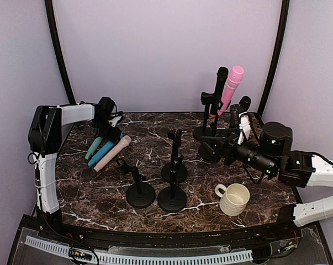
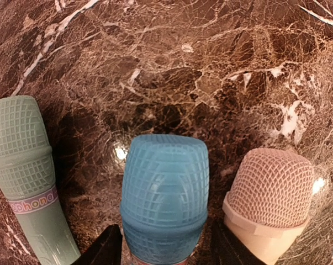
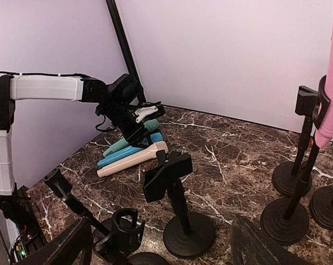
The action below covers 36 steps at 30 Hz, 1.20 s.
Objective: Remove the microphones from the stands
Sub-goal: Place the microphone at the center of the board, then move the microphone stand with the microphone to the center of the board.
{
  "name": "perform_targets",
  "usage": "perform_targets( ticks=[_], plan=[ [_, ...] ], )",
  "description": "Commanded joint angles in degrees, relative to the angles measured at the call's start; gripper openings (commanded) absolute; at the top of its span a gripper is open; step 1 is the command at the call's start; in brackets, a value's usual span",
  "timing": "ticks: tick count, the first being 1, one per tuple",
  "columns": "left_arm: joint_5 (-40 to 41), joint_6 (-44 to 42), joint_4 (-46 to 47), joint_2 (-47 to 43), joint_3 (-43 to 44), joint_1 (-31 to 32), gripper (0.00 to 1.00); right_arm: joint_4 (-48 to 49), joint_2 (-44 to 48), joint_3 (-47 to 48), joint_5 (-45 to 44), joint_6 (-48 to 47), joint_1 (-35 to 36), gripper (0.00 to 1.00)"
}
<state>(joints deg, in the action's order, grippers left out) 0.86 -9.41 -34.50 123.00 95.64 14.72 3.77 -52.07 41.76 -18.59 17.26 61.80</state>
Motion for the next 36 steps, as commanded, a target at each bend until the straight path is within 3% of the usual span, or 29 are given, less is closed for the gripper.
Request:
perform_targets(
  ticks=[1, 6, 11, 16, 24, 31, 36],
  plan=[
    [-0.58, 0.53, -2.26, -1.43, 2.49, -0.31, 0.58, 0.97, 1.64, -0.30, -2.12, 0.10, -0.28, 0.87],
    [-0.26, 0.92, 0.05, -7.09, 1.84, -0.28, 0.58, -3.02, 3.55, 1.09, -7.10, -0.34, -0.30, 0.87],
    [0.25, 0.93, 7.12, -20.24, -3.96, -0.24, 0.59, -10.21, 4.72, 3.19, -13.28, 1.17, -1.75, 0.88],
    [-6.83, 2.25, 15.71, -32.96, -12.20, -0.22, 0.64, -12.03, 4.82, 2.81, -12.20, 2.98, -7.18, 0.88],
    [-25.50, 3.53, 25.54, -51.74, -25.76, 0.14, 0.67, -1.49, 1.52, -1.09, -0.22, -0.69, -19.55, 0.92],
    [-28.90, 4.02, 32.31, -60.23, -36.62, 0.31, 0.69, 15.30, -4.69, -1.99, 2.83, -6.40, -20.23, 0.93],
    [-28.47, 4.53, 32.23, -61.05, -36.96, 0.31, 0.70, 23.56, -11.51, 1.00, -3.75, -10.50, -20.23, 0.91]
  ],
)
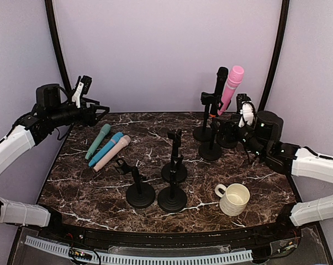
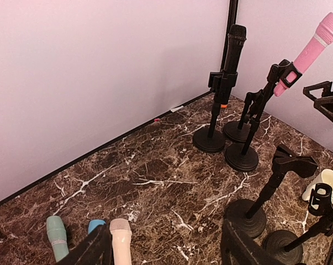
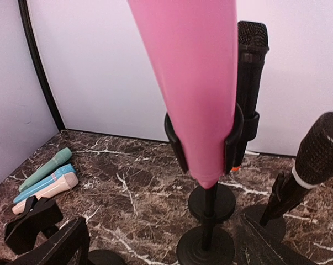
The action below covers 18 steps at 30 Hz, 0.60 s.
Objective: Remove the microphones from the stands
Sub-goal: Move the microphone stand with the microphone to the center of the board.
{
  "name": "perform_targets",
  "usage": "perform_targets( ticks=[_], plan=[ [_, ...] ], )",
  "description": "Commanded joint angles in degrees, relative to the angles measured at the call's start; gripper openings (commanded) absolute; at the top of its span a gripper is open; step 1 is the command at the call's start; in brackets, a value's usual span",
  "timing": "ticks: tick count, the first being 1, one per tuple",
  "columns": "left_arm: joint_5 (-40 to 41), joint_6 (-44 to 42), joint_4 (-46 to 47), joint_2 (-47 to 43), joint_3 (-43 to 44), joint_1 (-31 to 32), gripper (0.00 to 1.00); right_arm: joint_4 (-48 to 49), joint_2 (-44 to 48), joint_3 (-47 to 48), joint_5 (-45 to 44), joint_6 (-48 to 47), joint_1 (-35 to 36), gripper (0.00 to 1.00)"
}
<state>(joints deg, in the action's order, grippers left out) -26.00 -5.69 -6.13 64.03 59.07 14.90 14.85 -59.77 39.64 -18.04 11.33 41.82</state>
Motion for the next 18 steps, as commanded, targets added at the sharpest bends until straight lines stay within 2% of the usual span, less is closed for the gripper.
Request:
perform_targets(
  ticks=[1, 5, 9, 18],
  plan=[
    [-1.60, 0.92, 3.85, -2.22, -0.52, 0.13, 0.69, 14.06, -5.07, 3.58, -6.61, -5.33, -0.25, 0.90],
    [-1.95, 0.99, 4.08, -2.76, -0.73, 0.13, 0.68, 19.89, -9.01, 5.23, -11.32, -10.04, -0.25, 0.87],
    [-1.86, 0.97, 4.20, -2.81, -0.90, 0.16, 0.67, 20.45, -12.27, 8.48, -14.63, -13.84, -0.45, 0.81],
    [-2.93, 1.53, 4.51, -2.77, -0.97, 0.22, 0.67, 19.25, -13.89, 10.12, -14.14, -14.06, -2.51, 0.88]
  ],
)
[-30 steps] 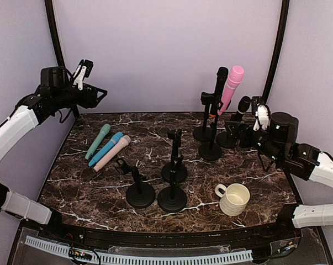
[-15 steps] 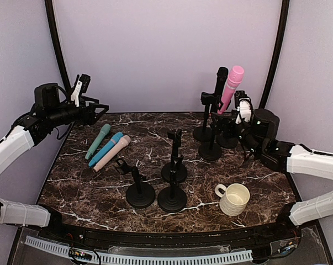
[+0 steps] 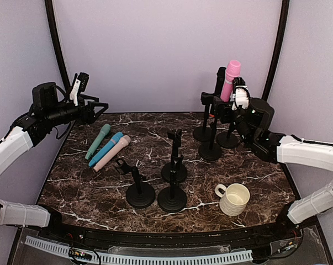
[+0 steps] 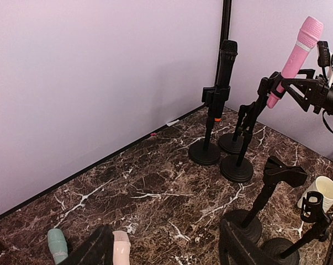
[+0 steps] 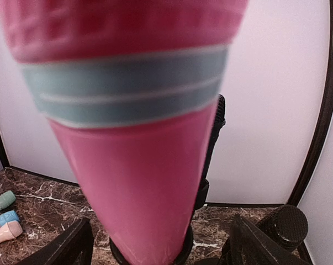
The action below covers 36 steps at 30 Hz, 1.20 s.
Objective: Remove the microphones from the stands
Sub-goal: Move the microphone stand with the microphone to the center of the board.
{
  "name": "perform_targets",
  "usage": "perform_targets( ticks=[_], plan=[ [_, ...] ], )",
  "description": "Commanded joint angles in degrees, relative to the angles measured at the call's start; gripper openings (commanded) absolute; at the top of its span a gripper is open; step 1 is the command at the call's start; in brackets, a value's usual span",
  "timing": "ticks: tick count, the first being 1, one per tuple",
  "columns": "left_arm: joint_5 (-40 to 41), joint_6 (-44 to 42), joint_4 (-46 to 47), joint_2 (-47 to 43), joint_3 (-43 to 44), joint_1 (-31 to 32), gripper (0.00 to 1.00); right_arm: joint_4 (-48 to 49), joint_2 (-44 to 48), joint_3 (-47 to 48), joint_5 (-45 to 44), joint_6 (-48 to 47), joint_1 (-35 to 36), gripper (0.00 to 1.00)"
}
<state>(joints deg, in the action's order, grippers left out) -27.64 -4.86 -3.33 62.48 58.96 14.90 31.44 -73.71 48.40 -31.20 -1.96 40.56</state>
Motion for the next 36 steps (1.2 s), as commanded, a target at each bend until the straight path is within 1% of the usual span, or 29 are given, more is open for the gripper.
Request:
perform_targets(
  ticks=[1, 9, 11, 12, 15, 19, 21, 25, 27, 32, 34, 36],
  plan=[
    [-1.52, 0.76, 1.77, -1.17, -0.86, 0.22, 0.67, 2.28, -0.02, 1.47, -0.81, -0.55, -1.67, 0.88],
    [-2.13, 0.87, 1.84, -0.86, -0.90, 0.22, 0.68, 0.97, -0.42, 0.41, 4.09, 1.30, -4.30, 0.92],
    [-1.98, 0.83, 1.78, -0.87, -0.92, 0.22, 0.67, 1.06, -0.47, 0.09, 5.03, 1.11, -4.55, 0.92],
    [-2.05, 0.82, 1.83, -0.80, -0.94, 0.22, 0.68, 1.26, -0.45, -0.15, 5.97, 0.85, -4.68, 0.90],
    [-2.12, 0.78, 1.77, -0.62, -0.87, 0.22, 0.68, 2.56, -0.02, -0.99, 7.62, 0.27, -4.78, 0.82],
    [-1.97, 0.57, 1.62, -0.31, -0.87, 0.22, 0.68, 4.23, 0.76, -2.22, 10.06, -0.56, -4.87, 0.65],
    [-1.90, 0.44, 1.59, -0.07, -0.88, 0.22, 0.68, 4.25, 0.78, -2.22, 11.03, -1.20, -4.92, 0.58],
    [-2.04, 0.36, 1.56, 0.29, -0.98, 0.22, 0.68, 3.95, 1.16, -2.07, 12.50, -1.80, -4.96, 0.42],
    [-2.15, 0.28, 1.60, 0.48, -0.97, 0.22, 0.68, 4.13, 1.57, -2.23, 13.33, -1.80, -4.96, 0.39],
    [-2.51, 0.23, 1.74, 0.94, -1.03, 0.22, 0.68, 5.15, 2.60, -2.03, 17.34, -0.22, -4.96, 0.25],
    [-2.70, 0.22, 1.74, 1.05, -1.04, 0.27, 0.68, 5.81, 2.90, -1.75, 18.76, 0.61, -4.96, 0.21],
    [-3.04, 0.10, 1.83, 1.14, -1.15, 0.29, 0.68, 6.90, 3.13, -1.73, 19.75, 1.44, -5.00, 0.20]
  ],
)
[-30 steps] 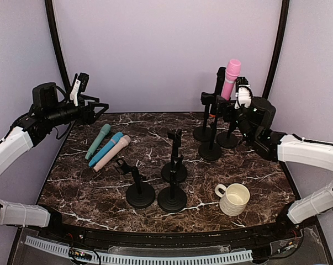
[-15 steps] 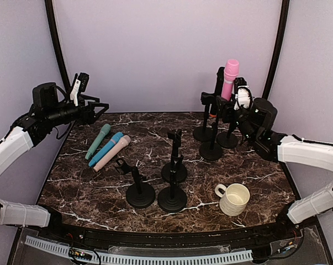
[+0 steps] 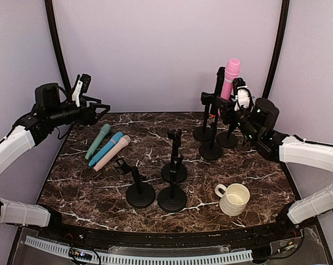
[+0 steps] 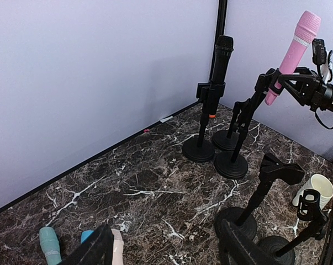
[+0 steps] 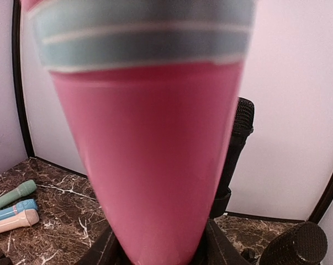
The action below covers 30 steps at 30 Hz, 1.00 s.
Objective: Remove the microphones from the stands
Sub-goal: Move the microphone stand with the microphone to the center of the board.
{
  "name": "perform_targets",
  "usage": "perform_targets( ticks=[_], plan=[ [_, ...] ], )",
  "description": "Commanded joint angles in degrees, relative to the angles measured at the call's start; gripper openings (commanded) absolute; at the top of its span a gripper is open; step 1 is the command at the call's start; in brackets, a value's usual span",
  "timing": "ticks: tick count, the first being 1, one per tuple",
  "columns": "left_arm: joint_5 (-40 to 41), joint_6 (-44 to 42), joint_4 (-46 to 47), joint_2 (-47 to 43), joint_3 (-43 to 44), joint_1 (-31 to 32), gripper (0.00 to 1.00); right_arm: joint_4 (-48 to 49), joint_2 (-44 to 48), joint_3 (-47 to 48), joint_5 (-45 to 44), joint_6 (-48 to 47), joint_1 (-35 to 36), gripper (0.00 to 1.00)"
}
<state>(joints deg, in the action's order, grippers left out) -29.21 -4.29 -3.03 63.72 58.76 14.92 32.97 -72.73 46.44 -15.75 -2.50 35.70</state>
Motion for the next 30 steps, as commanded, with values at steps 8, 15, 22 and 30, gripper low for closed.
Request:
perform_targets(
  ticks=[8, 15, 22, 30],
  plan=[
    [-3.01, -0.84, 2.13, 0.06, -1.35, 0.29, 0.68, 10.85, -1.23, 4.95, 7.46, 2.50, 1.43, 0.17],
    [-3.86, -1.38, 2.61, 0.13, -1.76, 0.58, 0.68, 15.46, -9.51, 13.61, 9.98, 2.02, 5.24, 0.14],
    [-4.10, -1.87, 2.67, 0.48, -1.98, 1.05, 0.68, 19.61, -18.22, 21.36, 12.07, 2.50, 8.38, 0.13],
    [-5.69, -2.52, 2.85, 1.06, -2.46, 1.74, 0.68, 23.61, -27.42, 31.39, 16.45, 5.86, 11.45, 0.13]
  ],
)
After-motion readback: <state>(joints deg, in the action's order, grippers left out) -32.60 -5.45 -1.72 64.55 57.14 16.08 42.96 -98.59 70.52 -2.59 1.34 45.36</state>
